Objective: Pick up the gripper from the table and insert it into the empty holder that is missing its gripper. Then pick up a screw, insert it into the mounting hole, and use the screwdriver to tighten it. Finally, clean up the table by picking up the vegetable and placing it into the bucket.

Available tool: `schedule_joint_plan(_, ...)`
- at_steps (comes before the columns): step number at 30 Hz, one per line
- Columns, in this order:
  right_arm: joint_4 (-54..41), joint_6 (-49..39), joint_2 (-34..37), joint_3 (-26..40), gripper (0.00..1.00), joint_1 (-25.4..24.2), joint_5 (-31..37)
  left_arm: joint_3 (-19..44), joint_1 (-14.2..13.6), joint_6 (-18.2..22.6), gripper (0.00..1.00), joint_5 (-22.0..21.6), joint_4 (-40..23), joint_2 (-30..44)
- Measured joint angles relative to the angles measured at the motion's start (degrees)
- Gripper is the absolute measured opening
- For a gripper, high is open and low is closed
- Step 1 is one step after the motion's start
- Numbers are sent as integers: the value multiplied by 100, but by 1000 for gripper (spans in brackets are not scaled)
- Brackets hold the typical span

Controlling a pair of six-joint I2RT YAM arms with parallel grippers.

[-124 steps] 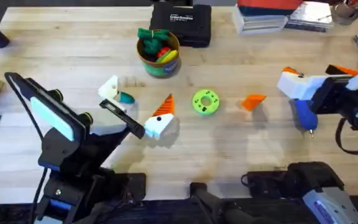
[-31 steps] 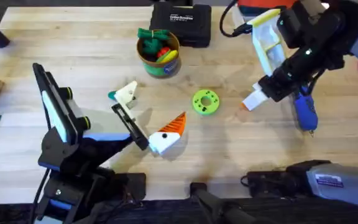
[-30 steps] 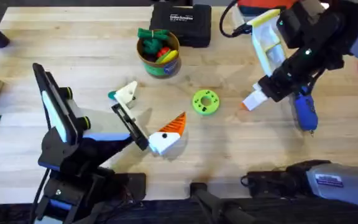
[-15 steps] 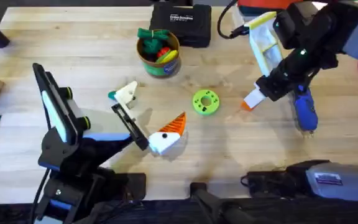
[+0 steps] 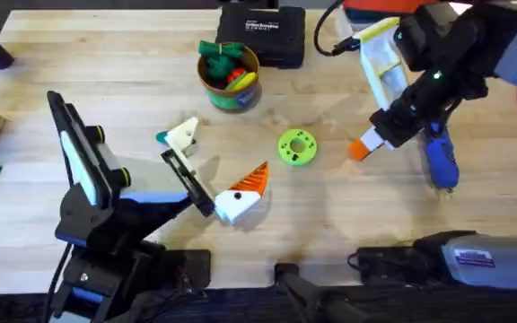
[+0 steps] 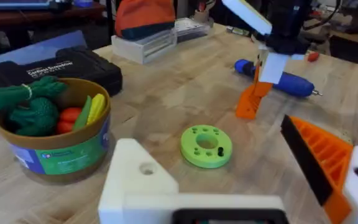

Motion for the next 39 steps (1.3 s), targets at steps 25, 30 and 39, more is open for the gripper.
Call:
schedule_joint_plan(25,1468,730,-2487,-303,14,-898,-3776,0,0,-2,985,0,0,1)
schedule_joint_plan(30,3262,2179,-1694,-1305,14,-597,-5380,0,0,-2,985,-2,0,0)
schedule_joint_plan(39,5005,4523,-201,-1523,14,596,-6730,0,0,-1,985,-2,0,0)
